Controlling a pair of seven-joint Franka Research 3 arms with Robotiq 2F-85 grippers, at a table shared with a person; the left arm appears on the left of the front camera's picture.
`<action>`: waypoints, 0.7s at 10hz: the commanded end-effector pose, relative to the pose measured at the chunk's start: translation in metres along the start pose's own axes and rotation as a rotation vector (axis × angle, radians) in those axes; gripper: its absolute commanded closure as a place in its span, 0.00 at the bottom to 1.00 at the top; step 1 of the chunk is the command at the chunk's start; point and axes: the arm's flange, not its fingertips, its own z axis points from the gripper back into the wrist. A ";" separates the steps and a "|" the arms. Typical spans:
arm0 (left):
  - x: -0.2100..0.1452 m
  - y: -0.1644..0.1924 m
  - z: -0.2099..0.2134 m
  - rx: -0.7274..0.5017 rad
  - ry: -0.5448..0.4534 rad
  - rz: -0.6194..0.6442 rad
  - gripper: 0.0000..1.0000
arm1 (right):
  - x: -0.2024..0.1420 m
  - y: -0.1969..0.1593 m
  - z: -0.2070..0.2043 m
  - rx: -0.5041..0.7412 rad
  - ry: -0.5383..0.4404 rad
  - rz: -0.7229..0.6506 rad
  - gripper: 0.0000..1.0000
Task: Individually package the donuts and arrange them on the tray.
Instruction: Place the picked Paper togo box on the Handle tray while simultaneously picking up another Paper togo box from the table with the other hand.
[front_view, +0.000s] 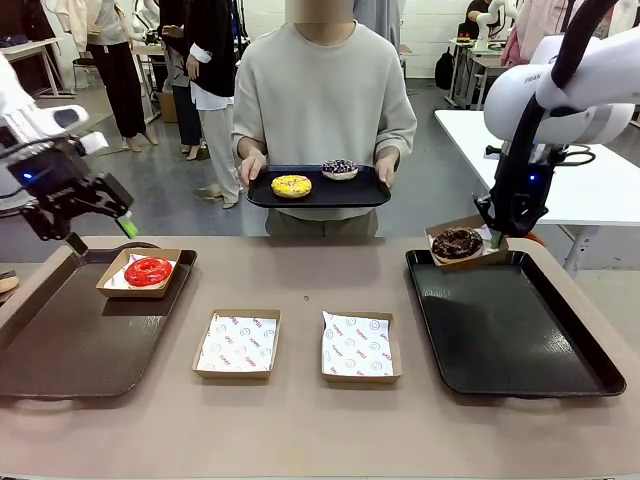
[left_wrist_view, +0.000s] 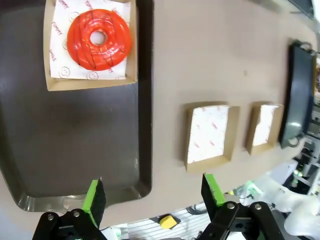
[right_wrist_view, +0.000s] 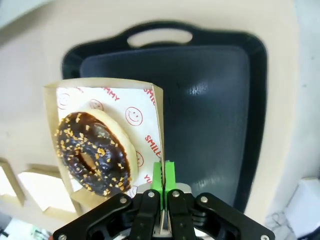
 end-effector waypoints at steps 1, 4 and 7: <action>0.016 -0.018 -0.017 0.120 0.003 0.017 0.00 | 0.001 -0.007 -0.014 0.061 -0.005 0.011 0.98; 0.013 -0.053 -0.056 0.218 0.009 -0.022 0.00 | 0.010 -0.004 -0.029 0.060 0.034 0.022 0.98; 0.004 -0.077 -0.099 0.289 0.022 -0.063 0.00 | 0.014 0.004 -0.038 0.038 0.079 0.030 0.98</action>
